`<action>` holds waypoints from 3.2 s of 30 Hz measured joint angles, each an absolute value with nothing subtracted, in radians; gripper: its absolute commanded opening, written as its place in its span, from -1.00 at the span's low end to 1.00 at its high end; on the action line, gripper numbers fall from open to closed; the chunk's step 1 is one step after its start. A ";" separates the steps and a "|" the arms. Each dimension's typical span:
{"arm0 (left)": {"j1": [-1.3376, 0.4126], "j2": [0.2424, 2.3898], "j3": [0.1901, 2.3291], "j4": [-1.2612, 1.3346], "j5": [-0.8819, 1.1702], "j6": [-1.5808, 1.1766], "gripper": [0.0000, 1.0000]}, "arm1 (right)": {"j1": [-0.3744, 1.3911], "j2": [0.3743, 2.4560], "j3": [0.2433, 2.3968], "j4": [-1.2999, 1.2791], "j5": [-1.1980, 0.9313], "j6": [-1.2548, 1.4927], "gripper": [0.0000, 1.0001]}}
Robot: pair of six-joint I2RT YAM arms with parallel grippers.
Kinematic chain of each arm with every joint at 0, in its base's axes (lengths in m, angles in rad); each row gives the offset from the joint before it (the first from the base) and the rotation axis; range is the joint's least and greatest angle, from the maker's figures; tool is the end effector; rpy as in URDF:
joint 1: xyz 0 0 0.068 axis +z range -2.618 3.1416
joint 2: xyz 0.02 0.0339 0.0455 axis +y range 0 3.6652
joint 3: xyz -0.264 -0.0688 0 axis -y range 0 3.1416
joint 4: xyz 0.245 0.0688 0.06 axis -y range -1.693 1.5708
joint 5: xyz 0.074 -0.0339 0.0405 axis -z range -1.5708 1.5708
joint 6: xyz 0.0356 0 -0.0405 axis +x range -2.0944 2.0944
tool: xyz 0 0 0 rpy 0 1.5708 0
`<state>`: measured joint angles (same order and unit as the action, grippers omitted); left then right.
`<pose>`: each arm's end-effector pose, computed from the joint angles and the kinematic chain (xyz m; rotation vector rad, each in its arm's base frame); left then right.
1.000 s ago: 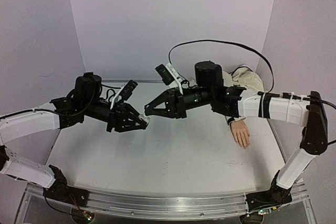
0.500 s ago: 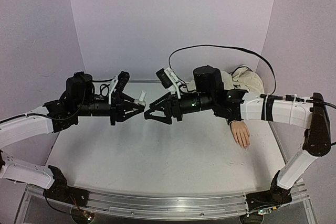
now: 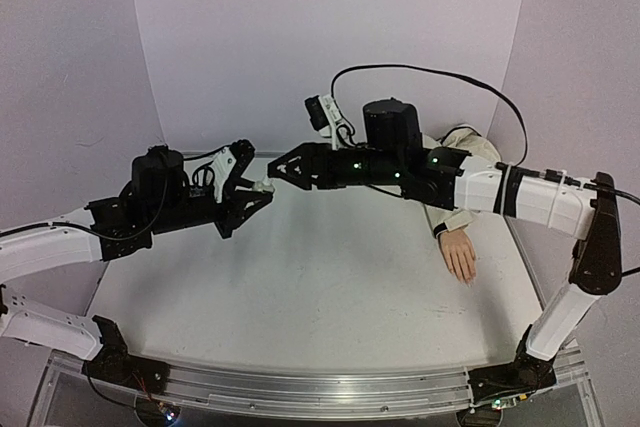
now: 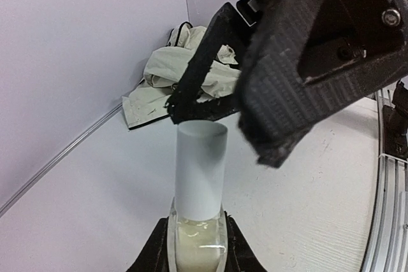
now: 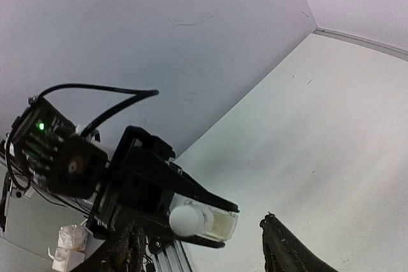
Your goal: Paint the nails
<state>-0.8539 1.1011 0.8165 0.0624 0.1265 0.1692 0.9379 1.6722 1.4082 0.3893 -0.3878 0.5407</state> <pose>0.1669 -0.1983 0.3136 0.9764 1.5500 -0.6001 0.2287 0.3345 0.3835 -0.6646 1.4974 1.4537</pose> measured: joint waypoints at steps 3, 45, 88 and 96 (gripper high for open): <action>-0.857 1.106 0.817 0.062 0.102 0.169 -1.00 | 0.940 1.723 1.453 0.390 -0.380 0.566 -0.01; -0.680 1.123 0.782 0.080 0.482 0.076 -1.00 | 0.930 1.644 1.393 0.229 -0.522 0.408 0.64; -0.687 1.112 0.777 0.072 0.463 0.107 -1.00 | 0.930 1.915 1.769 0.056 -0.563 0.417 -0.75; -0.687 1.114 0.777 0.067 0.472 0.106 -1.00 | 0.930 1.915 1.767 0.048 -0.562 0.385 -1.00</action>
<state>-0.6872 1.1137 0.7769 0.0669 0.4721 0.1059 0.9302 1.9152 1.7672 0.0483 -0.5617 0.3855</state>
